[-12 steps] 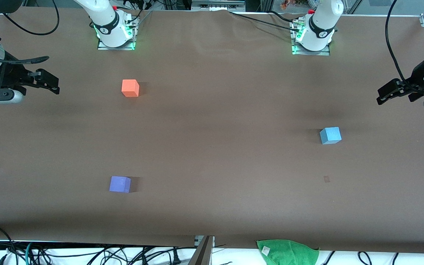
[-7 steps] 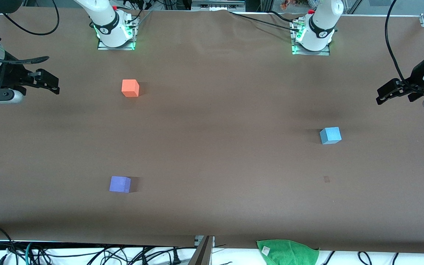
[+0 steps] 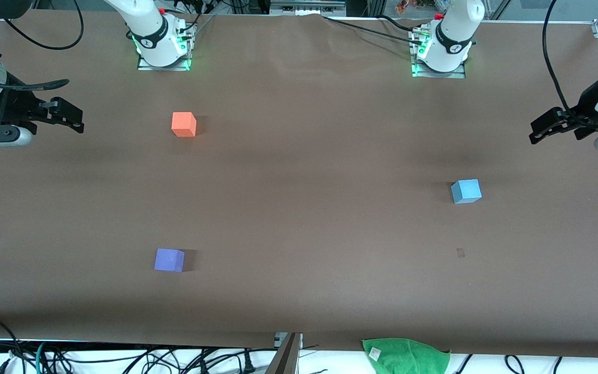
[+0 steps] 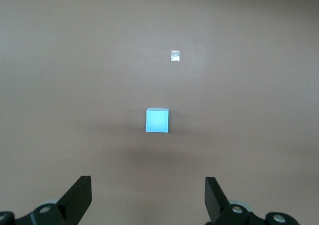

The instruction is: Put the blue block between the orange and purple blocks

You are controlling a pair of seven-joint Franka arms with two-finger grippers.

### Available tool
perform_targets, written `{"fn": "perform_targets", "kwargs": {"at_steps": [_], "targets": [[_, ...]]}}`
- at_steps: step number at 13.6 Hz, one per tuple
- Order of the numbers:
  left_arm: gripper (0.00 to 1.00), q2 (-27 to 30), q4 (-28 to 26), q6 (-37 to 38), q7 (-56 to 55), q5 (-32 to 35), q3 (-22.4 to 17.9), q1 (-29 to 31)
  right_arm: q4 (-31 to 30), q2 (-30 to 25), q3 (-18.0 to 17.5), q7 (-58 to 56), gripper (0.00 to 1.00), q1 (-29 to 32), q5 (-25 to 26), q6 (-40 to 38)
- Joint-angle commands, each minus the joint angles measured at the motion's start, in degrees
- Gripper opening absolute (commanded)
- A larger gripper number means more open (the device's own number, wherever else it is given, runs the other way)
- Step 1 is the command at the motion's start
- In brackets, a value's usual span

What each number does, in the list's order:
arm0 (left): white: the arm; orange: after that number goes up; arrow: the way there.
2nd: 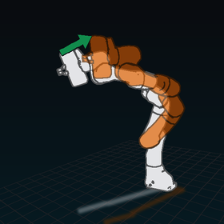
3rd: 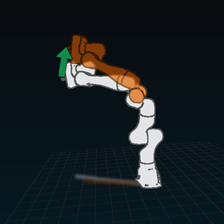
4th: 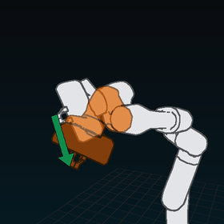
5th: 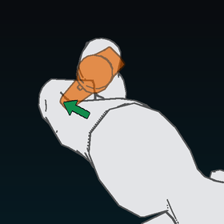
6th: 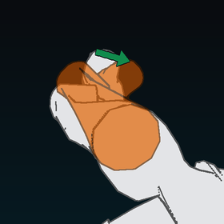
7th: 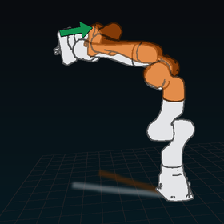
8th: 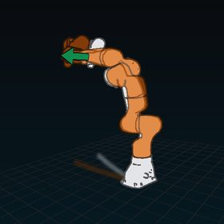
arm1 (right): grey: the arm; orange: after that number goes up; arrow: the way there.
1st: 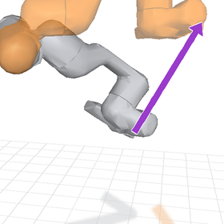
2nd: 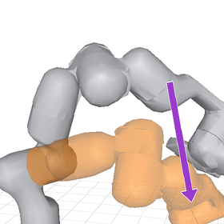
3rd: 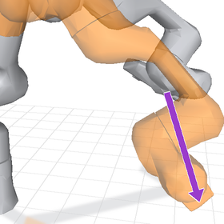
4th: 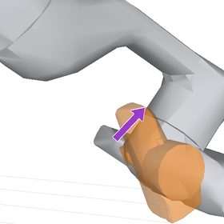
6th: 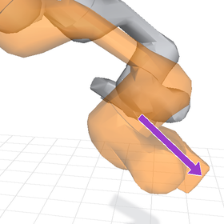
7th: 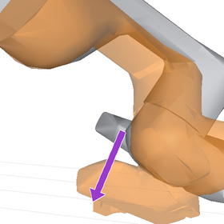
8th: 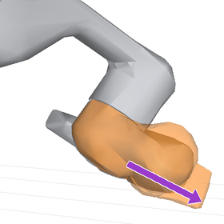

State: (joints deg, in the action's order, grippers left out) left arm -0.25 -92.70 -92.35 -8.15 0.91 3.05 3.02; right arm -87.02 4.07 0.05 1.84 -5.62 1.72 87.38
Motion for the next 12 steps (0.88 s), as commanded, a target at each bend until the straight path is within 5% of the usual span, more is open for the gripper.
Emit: {"fn": "perform_targets", "kwargs": {"at_steps": [1, 12], "targets": [[1.00, -0.72, 1.56, 2.34, -0.37, -1.27, -0.15, 0.41, 1.59, 0.67, 0.03, -0.70, 1.00, 0.17, -0.31, -0.46], [1.00, -1.51, -1.26, 2.35, -0.11, -0.91, -0.15, 1.03, 1.59, 0.67, 0.03, -0.61, 1.00, 0.17, -0.75, -0.37]]}}
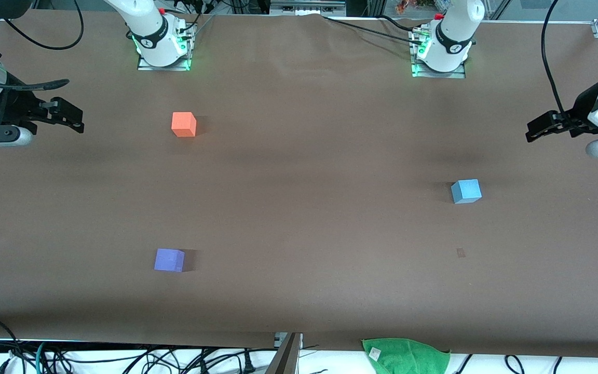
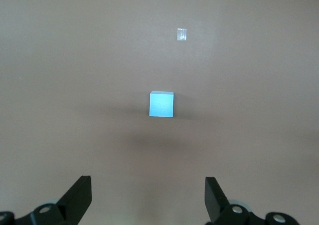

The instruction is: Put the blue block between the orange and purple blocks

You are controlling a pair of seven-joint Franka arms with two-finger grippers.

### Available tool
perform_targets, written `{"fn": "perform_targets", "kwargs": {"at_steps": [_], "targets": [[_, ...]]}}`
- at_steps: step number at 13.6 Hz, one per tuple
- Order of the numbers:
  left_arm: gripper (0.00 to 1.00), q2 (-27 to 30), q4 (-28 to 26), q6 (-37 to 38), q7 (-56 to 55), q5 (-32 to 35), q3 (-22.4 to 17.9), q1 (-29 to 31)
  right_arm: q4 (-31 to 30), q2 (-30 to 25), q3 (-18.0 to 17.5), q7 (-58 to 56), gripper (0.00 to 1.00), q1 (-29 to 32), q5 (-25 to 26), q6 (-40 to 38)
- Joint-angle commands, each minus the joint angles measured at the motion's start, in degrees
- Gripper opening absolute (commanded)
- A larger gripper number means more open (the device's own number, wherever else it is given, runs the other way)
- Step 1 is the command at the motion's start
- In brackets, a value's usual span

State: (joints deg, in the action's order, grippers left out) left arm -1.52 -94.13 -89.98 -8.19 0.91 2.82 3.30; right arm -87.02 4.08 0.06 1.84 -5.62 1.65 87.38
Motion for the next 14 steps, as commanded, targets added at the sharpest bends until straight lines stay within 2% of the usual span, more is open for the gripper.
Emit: {"fn": "perform_targets", "kwargs": {"at_steps": [1, 11, 14], "targets": [[1.00, -0.41, 0.17, -0.02, -0.25, -0.91, 0.08, 0.75, 1.59, 0.66, 0.03, -0.61, 1.00, 0.17, -0.69, -0.46], [1.00, -0.59, -0.18, -0.55, -0.42, -0.56, 0.34, 0.83, 1.59, 0.75, 0.03, -0.78, 1.00, 0.17, -0.69, -0.37], [1.00, -0.59, -3.24, -3.17, -0.33, -0.56, 0.51, 0.66, 1.59, 0.75, 0.03, -0.70, 1.00, 0.08, -0.69, -0.37]]}}
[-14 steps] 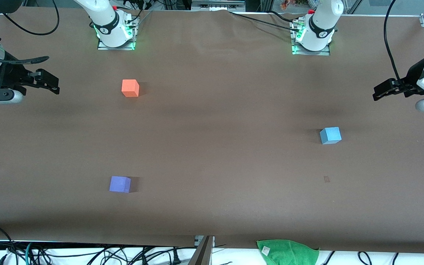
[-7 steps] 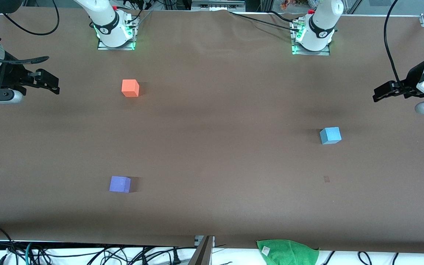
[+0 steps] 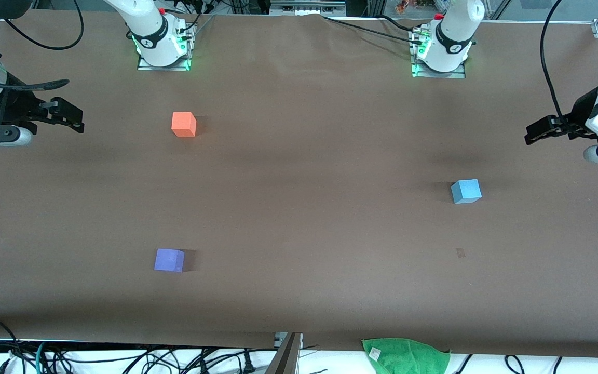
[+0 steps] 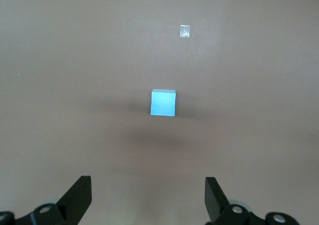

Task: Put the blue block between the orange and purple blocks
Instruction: 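Reach the left gripper down to the light-blue cube and grasp it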

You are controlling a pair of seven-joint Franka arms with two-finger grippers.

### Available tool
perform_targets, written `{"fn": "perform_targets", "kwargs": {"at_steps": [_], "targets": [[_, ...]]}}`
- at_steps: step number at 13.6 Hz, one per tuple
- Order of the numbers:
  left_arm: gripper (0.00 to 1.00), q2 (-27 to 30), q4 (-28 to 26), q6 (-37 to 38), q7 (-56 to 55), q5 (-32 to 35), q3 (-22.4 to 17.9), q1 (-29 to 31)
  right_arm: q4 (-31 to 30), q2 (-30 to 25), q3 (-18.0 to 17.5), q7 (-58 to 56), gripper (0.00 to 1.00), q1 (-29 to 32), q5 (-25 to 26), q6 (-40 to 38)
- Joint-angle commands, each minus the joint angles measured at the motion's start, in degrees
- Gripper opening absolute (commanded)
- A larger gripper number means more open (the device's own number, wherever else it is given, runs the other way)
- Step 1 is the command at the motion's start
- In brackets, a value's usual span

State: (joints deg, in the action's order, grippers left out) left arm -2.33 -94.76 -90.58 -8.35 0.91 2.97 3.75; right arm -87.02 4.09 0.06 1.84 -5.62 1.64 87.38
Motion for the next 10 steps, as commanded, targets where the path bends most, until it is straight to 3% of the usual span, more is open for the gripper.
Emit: {"fn": "perform_targets", "kwargs": {"at_steps": [1, 5, 10], "targets": [[1.00, 0.31, -5.58, -5.63, -0.35, -0.65, 0.45, 0.29, 1.59, 0.74, 0.03, -0.70, 1.00, 0.17, -0.67, -0.37], [1.00, -1.61, -17.63, -23.19, 0.26, -0.74, 0.45, 0.38, 1.59, 0.74, 0.03, -0.70, 1.00, 0.08, -0.76, -0.37], [1.00, -12.41, -18.35, -30.88, 1.31, 0.22, 0.45, 0.38, 1.59, 0.74, 0.03, -0.70, 1.00, 0.09, -0.76, -0.37]]}}
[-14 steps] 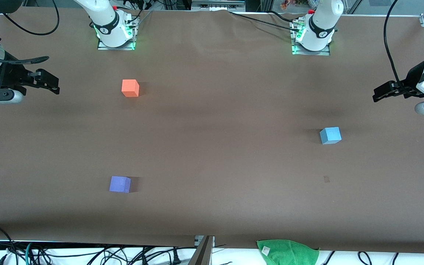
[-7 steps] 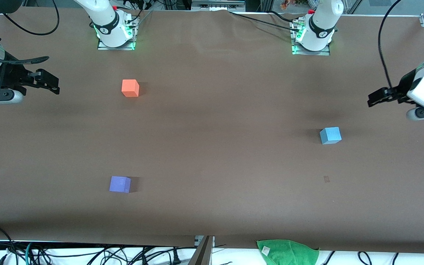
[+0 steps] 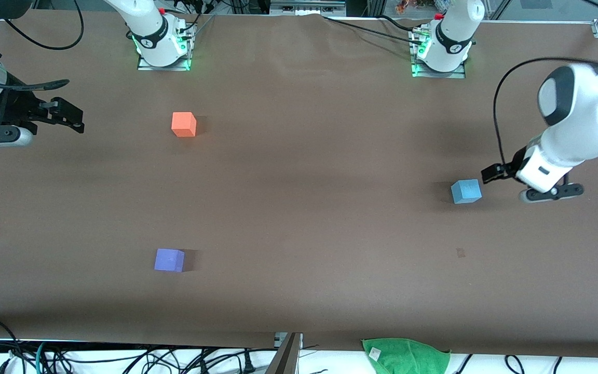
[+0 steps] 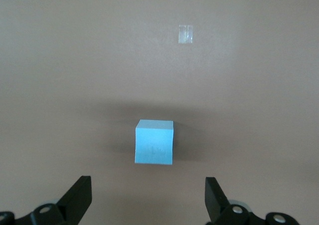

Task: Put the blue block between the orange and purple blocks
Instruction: 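Reach the left gripper down to the light-blue cube and grasp it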

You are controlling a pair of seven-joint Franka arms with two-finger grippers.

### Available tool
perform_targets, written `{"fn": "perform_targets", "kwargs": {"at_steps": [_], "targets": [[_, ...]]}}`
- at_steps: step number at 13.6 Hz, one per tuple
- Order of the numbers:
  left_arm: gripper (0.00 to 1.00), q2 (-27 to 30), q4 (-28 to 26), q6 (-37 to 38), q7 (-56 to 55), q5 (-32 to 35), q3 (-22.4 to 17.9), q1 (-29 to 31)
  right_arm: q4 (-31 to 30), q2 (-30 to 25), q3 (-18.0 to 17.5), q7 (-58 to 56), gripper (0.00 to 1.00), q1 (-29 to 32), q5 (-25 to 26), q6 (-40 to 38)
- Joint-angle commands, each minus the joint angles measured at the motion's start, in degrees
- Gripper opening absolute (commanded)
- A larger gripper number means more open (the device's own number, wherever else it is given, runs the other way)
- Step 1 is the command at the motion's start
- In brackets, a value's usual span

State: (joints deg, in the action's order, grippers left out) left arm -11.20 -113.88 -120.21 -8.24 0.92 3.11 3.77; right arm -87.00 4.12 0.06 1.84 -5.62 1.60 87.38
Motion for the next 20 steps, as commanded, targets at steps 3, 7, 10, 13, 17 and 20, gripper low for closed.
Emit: {"fn": "perform_targets", "kwargs": {"at_steps": [3, 7, 10, 13, 17, 20], "targets": [[1.00, -9.70, 0.76, -7.12, 2.44, 1.10, 0.31, 0.37, 1.57, 0.71, 0.03, -0.70, 1.00, 0.08, -0.72, -0.37], [1.00, -12.00, -0.20, -8.72, 2.44, 2.67, 0.23, 0.01, 1.57, 0.89, 0.03, -0.61, 1.00, 0.08, -0.72, -0.37], [1.00, -12.09, -1.34, -8.81, 2.44, 4.97, 0.23, 0.01, 1.57, 0.98, 0.03, -0.70, 1.00, 0.17, -0.72, -0.37], [1.00, -11.74, -3.97, -12.05, 2.44, 4.97, 0.23, 0.10, 1.57, 0.98, 0.03, -0.70, 1.00, 0.17, -0.72, -0.37], [1.00, -11.92, -6.00, -14.26, 2.36, 4.97, 0.31, 0.28, 1.66, 1.06, 0.03, -0.70, 1.00, 0.17, -0.72, -0.37], [1.00, -12.00, -8.89, -18.46, 2.27, 4.97, 0.31, 0.36, 1.65, 0.98, 0.03, -0.70, 1.00, 0.17, -0.72, -0.28]]}}
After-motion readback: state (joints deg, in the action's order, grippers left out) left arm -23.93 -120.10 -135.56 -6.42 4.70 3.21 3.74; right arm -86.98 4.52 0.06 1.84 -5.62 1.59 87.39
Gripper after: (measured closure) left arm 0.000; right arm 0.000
